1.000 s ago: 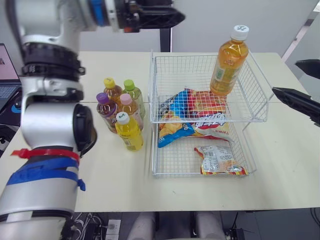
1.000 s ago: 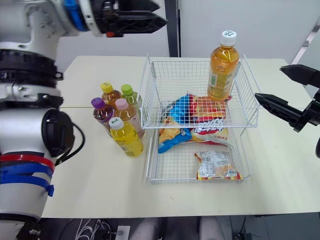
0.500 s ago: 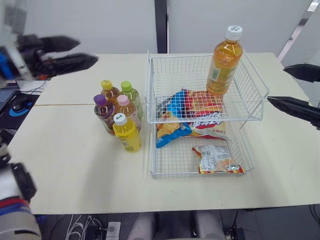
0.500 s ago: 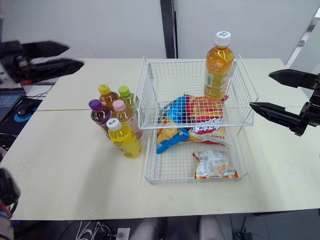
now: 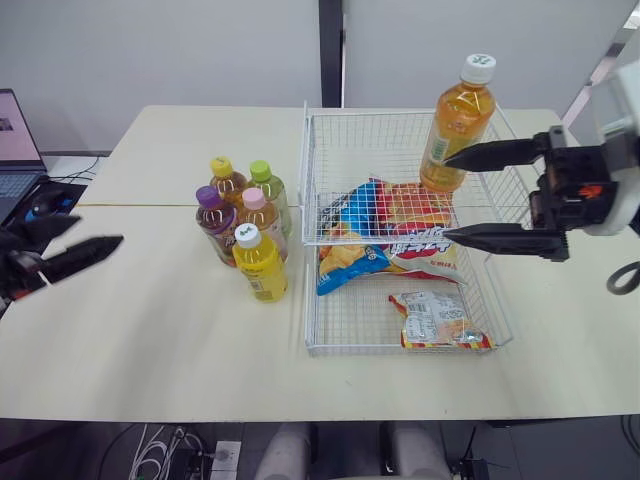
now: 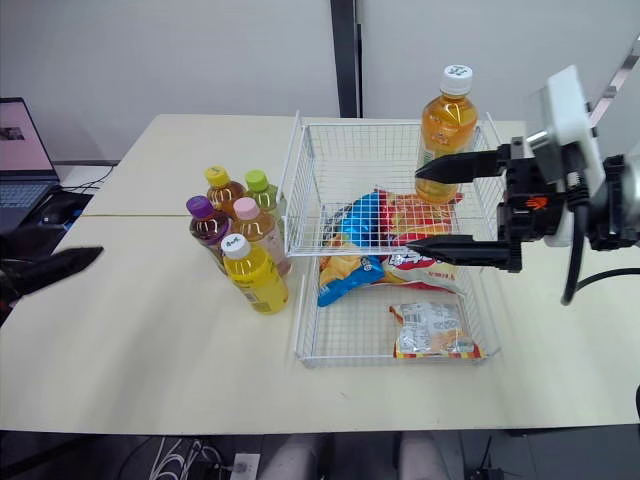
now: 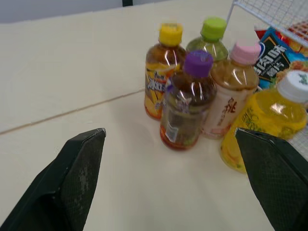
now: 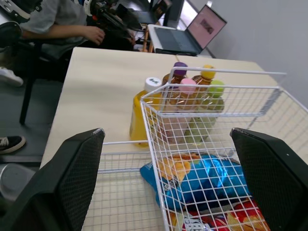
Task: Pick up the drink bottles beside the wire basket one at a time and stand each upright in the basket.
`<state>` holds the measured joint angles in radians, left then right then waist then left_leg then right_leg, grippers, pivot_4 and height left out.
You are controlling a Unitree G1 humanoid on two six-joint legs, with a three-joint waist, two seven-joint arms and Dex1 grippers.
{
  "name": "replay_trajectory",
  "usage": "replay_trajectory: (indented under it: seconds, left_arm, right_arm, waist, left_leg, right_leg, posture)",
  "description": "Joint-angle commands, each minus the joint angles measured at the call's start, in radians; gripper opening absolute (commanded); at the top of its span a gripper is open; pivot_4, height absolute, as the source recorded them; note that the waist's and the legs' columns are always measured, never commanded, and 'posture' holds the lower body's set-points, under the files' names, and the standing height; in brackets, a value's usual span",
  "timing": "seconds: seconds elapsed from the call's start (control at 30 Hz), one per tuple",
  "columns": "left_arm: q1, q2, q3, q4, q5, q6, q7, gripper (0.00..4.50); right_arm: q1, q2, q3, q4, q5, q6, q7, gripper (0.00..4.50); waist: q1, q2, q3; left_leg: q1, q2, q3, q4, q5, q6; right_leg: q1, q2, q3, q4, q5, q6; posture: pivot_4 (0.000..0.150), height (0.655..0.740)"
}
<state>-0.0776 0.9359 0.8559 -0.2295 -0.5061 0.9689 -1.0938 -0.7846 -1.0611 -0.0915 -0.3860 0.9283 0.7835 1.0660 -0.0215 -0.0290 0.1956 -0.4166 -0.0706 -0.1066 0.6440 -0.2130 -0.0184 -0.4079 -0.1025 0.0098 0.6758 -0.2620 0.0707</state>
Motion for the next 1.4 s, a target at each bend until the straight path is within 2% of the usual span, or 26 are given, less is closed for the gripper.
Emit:
replay_trajectory:
  seconds: [0.03, 0.13, 0.33, 0.47, 0.67, 0.97, 1.23, 1.4]
  left_arm:
    - [0.007, -0.032, 0.046, -0.088, -0.038, -0.035, 0.079, 4.48]
    - [-0.004, -0.084, 0.013, -0.141, -0.07, -0.034, 0.152, 4.48]
    - [-0.122, -0.174, -0.078, -0.199, -0.162, 0.018, 0.332, 4.48]
    - [-0.169, -0.209, -0.2, -0.216, -0.123, -0.024, 0.45, 4.48]
    - [-0.285, -0.314, -0.35, -0.215, -0.039, -0.089, 0.669, 4.48]
    - [-0.359, -0.379, -0.464, -0.158, 0.031, -0.121, 0.799, 4.48]
    - [-0.382, -0.408, -0.514, -0.117, 0.058, -0.167, 0.822, 4.48]
    - [-0.378, -0.415, -0.533, -0.1, 0.062, -0.177, 0.822, 2.98]
  right_arm:
    - [-0.05, 0.02, 0.018, -0.003, -0.03, 0.011, -0.016, 4.5]
    - [-0.083, 0.06, 0.036, 0.0, -0.019, 0.041, -0.031, 4.5]
    - [-0.131, 0.126, 0.057, 0.008, -0.027, 0.066, -0.033, 4.5]
    - [-0.142, 0.139, 0.062, 0.005, -0.033, 0.075, -0.027, 4.5]
    - [-0.131, 0.14, 0.051, -0.012, -0.033, 0.085, -0.022, 4.5]
    - [-0.132, 0.13, 0.037, -0.007, -0.033, 0.09, -0.005, 4.5]
    - [-0.124, 0.131, 0.03, -0.006, -0.034, 0.091, -0.002, 4.5]
    - [-0.118, 0.131, 0.03, -0.008, -0.03, 0.095, 0.002, 4.5]
  waist:
    - [0.004, -0.001, 0.0]
    - [0.004, -0.001, 0.0]
    - [0.008, -0.001, -0.001]
    - [0.008, -0.001, -0.001]
    - [0.016, -0.002, -0.001]
    - [0.015, -0.002, -0.001]
    - [0.017, -0.002, -0.001]
    - [0.015, -0.002, -0.001]
  left_leg:
    - [0.0, 0.0, -0.001, 0.0, 0.0, 0.0]
    - [0.0, 0.0, 0.0, 0.0, 0.0, 0.0]
    - [0.0, -0.001, 0.0, 0.0, 0.0, 0.0]
    - [0.0, -0.001, 0.001, 0.0, 0.0, 0.0]
    - [0.0, -0.001, 0.001, 0.0, 0.0, 0.0]
    - [0.0, -0.001, 0.001, 0.0, 0.0, 0.0]
    - [0.0, -0.001, 0.001, 0.001, 0.0, 0.0]
    - [0.0, -0.001, 0.001, 0.0, 0.0, 0.0]
  right_leg:
    - [0.0, 0.0, -0.001, 0.0, 0.0, 0.0]
    - [0.0, 0.0, 0.0, -0.001, 0.0, 0.0]
    - [0.0, 0.003, -0.002, 0.0, 0.001, 0.0]
    - [0.0, 0.004, -0.001, 0.0, 0.001, 0.0]
    - [0.0, 0.004, 0.0, 0.0, 0.001, 0.0]
    - [0.0, 0.005, 0.0, 0.0, 0.001, 0.0]
    - [0.0, 0.005, 0.0, 0.0, 0.001, 0.0]
    - [0.0, 0.005, 0.0, 0.0, 0.001, 0.0]
  posture:
    - [0.15, 0.74]
    - [0.15, 0.74]
    - [0.15, 0.74]
    - [0.15, 0.74]
    - [0.15, 0.74]
    - [0.15, 0.74]
    - [0.15, 0.74]
    - [0.15, 0.74]
